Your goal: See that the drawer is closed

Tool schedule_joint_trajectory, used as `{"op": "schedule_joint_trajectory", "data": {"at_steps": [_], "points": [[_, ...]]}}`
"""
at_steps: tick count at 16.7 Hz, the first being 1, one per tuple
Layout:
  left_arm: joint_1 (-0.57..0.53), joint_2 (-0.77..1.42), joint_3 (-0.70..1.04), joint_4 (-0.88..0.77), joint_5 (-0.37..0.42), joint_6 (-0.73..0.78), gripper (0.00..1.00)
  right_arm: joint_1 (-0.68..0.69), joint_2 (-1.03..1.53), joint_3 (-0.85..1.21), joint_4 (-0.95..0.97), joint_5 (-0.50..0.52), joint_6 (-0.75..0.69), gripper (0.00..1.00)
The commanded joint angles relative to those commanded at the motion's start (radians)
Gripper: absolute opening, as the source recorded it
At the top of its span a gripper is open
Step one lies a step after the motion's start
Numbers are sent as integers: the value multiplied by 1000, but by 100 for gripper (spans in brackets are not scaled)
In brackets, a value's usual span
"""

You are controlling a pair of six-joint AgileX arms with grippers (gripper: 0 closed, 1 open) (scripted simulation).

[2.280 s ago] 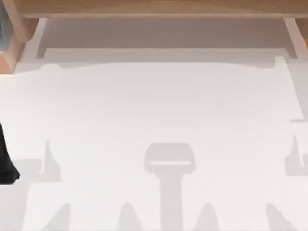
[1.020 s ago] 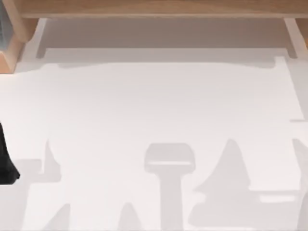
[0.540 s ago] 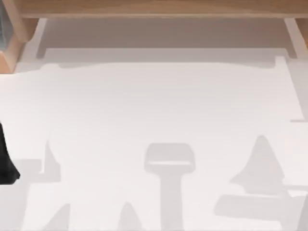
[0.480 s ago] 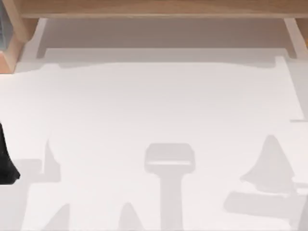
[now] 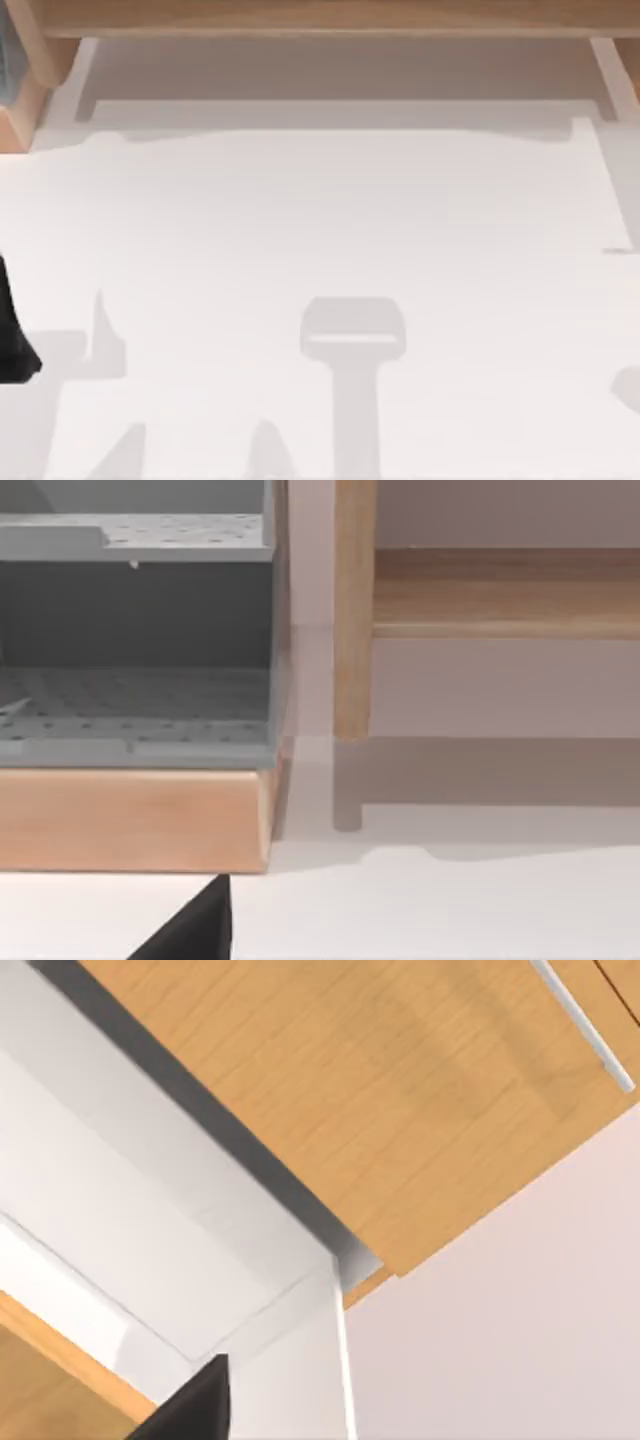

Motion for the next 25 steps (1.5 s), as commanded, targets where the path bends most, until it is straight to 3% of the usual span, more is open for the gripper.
{"op": "schedule_joint_trajectory", "data": {"at_steps": [6,11,19,25], "points": [[0,0,0,0,0,0,100,0,255,-69,334,-28,-444,100],[0,0,0,0,0,0,100,13,397,-87,509,-46,-677,100],[0,0,0,0,0,0,100,15,420,-82,534,-47,-715,100],[0,0,0,0,0,0,100,75,446,-10,484,9,-718,100]]}}
